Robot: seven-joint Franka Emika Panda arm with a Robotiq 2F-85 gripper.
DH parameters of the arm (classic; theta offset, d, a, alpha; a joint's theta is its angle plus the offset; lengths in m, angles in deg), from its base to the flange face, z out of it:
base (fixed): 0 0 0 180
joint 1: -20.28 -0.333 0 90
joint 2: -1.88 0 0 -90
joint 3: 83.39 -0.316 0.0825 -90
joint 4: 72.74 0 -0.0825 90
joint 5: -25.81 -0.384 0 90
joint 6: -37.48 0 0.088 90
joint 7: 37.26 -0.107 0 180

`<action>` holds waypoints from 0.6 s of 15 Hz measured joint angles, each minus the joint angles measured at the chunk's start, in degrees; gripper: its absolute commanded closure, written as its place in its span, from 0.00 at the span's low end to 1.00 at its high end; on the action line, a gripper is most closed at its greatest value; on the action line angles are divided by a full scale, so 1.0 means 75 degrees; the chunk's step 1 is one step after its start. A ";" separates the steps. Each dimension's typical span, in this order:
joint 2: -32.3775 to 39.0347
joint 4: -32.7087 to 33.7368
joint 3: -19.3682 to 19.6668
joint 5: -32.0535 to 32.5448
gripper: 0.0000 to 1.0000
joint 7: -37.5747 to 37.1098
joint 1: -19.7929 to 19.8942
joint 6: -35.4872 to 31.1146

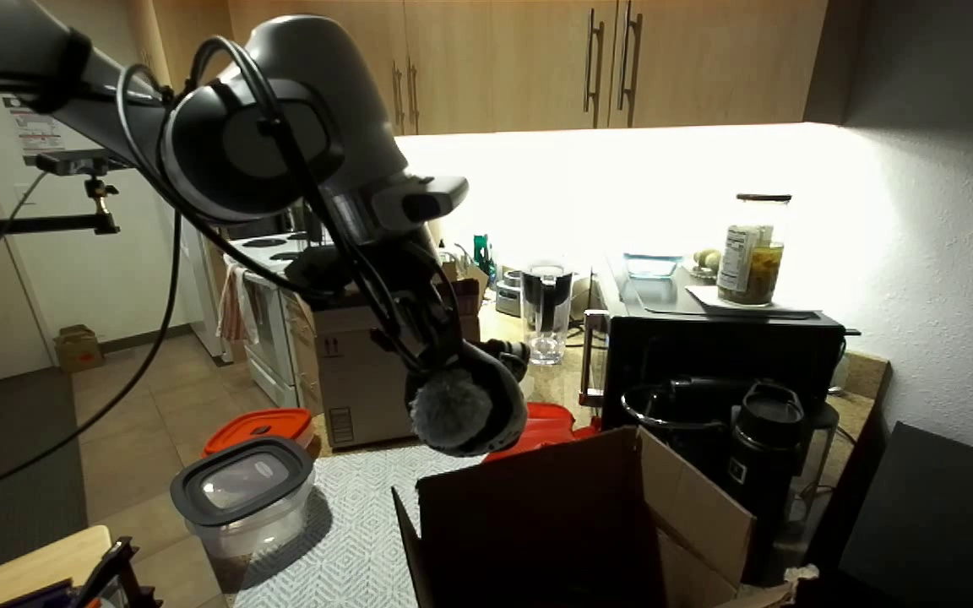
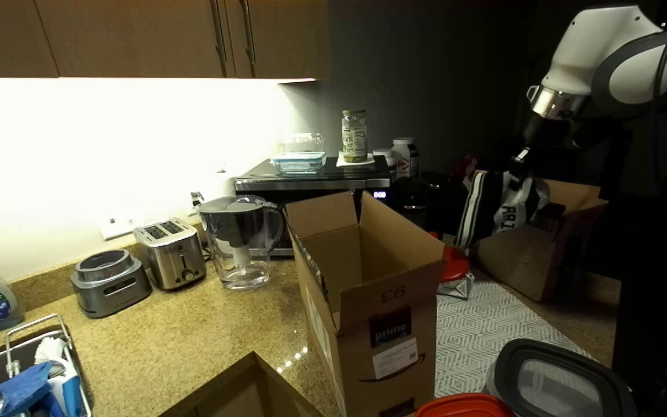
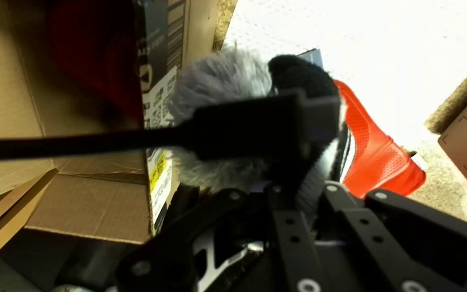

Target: Put the head sock in the right box

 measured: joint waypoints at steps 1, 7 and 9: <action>-0.0045 0.0070 0.0002 -0.0002 0.97 0.0000 0.0074 0.0001; -0.0226 0.0527 0.0054 -0.0014 0.97 -0.0039 0.0569 0.0002; -0.0261 0.0649 0.0093 -0.0015 0.97 -0.0085 0.0773 0.0006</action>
